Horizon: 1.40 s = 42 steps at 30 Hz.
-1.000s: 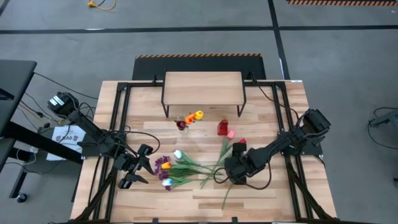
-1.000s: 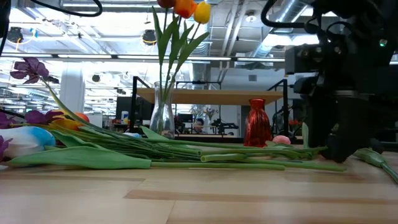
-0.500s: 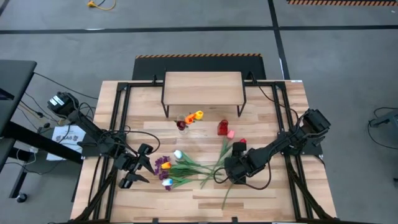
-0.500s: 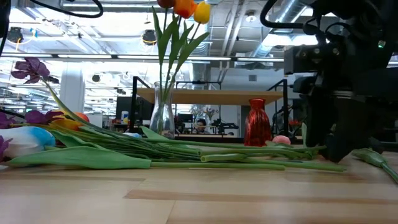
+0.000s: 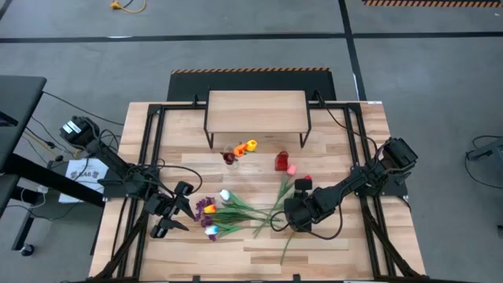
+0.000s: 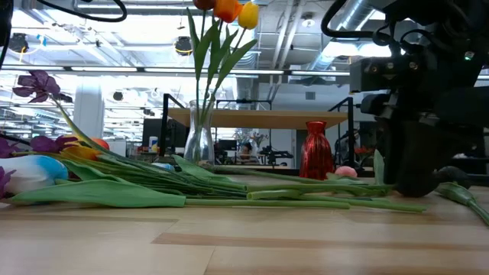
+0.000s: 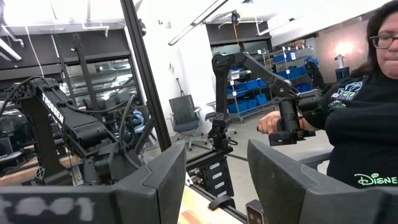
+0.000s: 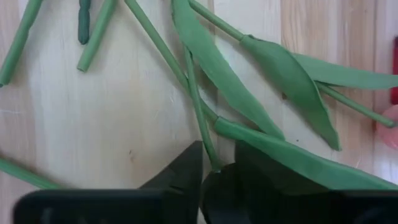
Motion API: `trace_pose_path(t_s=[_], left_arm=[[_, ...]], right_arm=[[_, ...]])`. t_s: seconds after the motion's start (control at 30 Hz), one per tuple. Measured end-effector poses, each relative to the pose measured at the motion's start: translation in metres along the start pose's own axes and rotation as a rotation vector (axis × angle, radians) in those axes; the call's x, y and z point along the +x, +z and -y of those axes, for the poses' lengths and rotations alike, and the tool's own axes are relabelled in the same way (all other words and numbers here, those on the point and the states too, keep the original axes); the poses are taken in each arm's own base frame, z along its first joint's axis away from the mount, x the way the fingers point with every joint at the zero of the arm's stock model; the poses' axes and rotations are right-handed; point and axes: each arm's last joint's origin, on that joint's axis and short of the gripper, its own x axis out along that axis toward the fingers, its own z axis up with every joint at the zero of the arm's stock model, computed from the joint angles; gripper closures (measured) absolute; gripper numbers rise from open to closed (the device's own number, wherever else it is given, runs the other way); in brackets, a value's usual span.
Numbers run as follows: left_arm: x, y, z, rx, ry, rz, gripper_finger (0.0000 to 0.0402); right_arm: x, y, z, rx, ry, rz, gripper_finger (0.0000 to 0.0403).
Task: Pick and place flowers into a vace then onto a shelf
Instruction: Put the left black tulip into the transparent vase
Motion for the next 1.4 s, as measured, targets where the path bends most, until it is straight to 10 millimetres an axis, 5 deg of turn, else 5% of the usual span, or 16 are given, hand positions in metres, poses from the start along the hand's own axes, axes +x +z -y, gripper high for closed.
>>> trace_pose_path(t_s=[0.3,0.73,1.4], left_arm=[[0.000,0.000,0.000,0.000,0.000,0.000,0.0239],[0.000,0.000,0.000,-0.005,0.000,0.000,0.0239],[0.000,0.000,0.000,-0.005,0.000,0.000,0.0239]], right_arm=[[0.000,-0.003,0.001,-0.009,-0.013,-0.026,0.0396],[-0.002,-0.003,0.000,-0.019,-0.033,-0.024,0.0401],[-0.066,0.016,-0.029,-0.142,0.090,-0.097,0.0402]])
